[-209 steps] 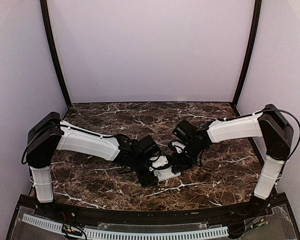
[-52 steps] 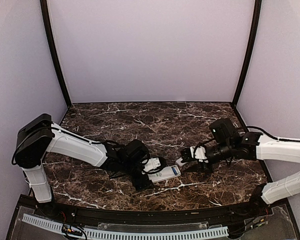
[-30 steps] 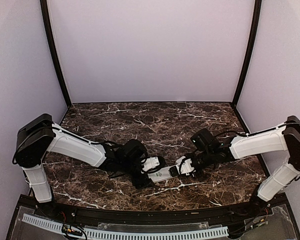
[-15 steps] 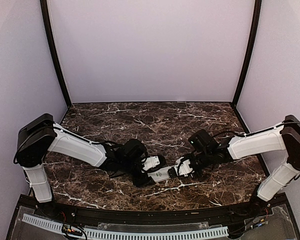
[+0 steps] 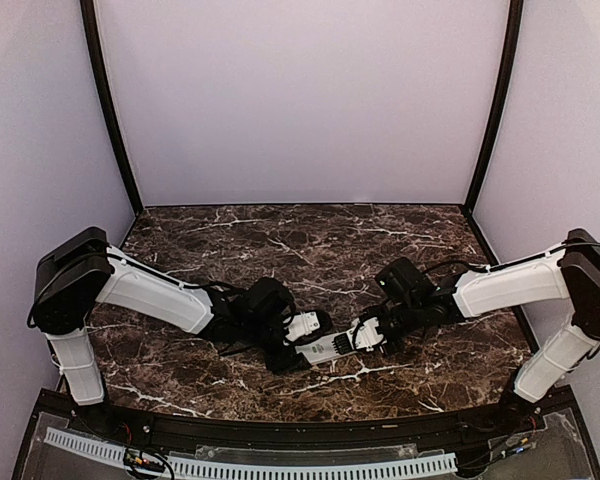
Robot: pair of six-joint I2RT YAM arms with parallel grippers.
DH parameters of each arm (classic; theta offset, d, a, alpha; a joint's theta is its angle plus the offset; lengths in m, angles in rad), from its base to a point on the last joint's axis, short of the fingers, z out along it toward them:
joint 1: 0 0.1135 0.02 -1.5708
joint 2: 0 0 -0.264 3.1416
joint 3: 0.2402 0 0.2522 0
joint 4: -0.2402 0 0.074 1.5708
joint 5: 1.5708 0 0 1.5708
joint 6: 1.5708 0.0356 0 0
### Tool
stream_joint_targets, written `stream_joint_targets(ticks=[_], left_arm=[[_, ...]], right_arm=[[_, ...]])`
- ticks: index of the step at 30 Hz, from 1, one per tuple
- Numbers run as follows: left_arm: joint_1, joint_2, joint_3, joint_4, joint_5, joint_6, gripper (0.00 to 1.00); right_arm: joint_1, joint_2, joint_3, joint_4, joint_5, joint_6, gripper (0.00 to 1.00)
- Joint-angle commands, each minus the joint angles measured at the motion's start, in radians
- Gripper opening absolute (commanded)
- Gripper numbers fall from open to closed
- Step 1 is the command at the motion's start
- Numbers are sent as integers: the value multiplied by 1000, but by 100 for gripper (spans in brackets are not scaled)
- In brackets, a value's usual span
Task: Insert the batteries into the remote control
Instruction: Adjust the battery in the battery compartment.
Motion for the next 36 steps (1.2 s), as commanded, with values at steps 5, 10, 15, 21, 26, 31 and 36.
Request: stream_joint_targets(ticks=[5,10,15,21,26,31,36], left_arm=[[5,22,5,-47,16,3,64],[4,24,7,-49,17,7,64],[4,25,8,-49,18,7,65],[5,24,8,-49,18,7,65],[5,24,7,-49,18,6,65],[5,25,8,-49,18,7,65],[5,25,9,-50,18,6,65]], right_arm=[[11,24,25,2,27,2,9],[11,30,30,-1,30,4,9],[11,36,38,-4,33,9,8],[11,42,44,-4,34,20,7],[11,39,47,-20,34,20,8],[12,31,40,-18,32,20,10],[12,36,46,-18,30,20,11]])
